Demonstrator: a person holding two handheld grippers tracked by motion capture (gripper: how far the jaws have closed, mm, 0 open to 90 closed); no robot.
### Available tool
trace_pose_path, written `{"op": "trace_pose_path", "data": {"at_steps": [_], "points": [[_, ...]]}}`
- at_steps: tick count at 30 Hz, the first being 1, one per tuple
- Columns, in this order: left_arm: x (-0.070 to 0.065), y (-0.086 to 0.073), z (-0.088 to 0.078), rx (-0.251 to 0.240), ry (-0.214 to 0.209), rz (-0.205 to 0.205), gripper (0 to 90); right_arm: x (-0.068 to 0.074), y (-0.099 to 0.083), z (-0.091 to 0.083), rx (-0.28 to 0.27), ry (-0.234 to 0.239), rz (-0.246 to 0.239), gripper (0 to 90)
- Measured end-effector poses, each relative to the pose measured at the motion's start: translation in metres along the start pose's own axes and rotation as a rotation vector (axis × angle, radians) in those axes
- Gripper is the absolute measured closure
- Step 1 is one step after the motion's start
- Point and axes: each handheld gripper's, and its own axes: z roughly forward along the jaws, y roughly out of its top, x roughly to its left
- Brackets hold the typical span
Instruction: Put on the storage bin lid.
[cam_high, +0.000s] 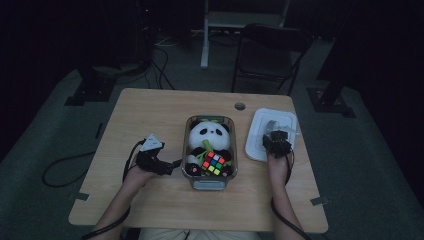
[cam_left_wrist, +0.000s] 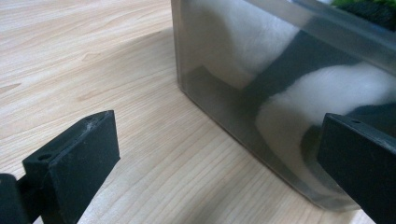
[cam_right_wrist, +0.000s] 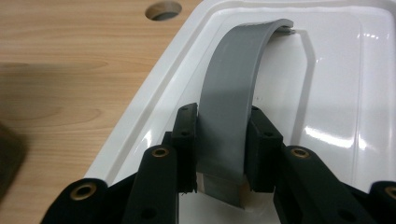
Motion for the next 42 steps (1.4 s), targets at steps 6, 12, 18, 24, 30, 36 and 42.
{"op": "trace_pose_path", "data": {"at_steps": [6, 12, 18, 24, 30, 36, 42], "points": [[-0.004, 0.002, 0.007, 0.011, 0.024, 0.02, 0.4, 0.003, 0.009, -0.039, -0.059, 0.083, -0.002, 69.3], [-0.01, 0.004, 0.014, 0.025, 0.044, 0.056, 0.4, 0.014, 0.022, -0.08, -0.128, 0.17, -0.033, 69.4], [-0.013, 0.004, 0.015, 0.018, 0.046, 0.047, 0.5, 0.031, 0.032, -0.113, -0.179, 0.266, -0.073, 69.4], [-0.021, 0.006, 0.019, 0.022, 0.023, 0.06, 0.4, 0.052, 0.036, -0.137, -0.199, 0.389, -0.112, 69.4], [-0.03, 0.009, 0.026, 0.024, 0.006, 0.079, 0.4, 0.08, 0.035, -0.147, -0.162, 0.496, -0.198, 69.4], [-0.038, 0.012, 0.032, 0.023, -0.005, 0.087, 0.4, 0.1, 0.03, -0.145, -0.114, 0.588, -0.235, 69.4], [-0.046, 0.012, 0.036, 0.034, -0.031, 0.107, 0.4, 0.112, 0.025, -0.134, -0.062, 0.607, -0.265, 69.5]]}}
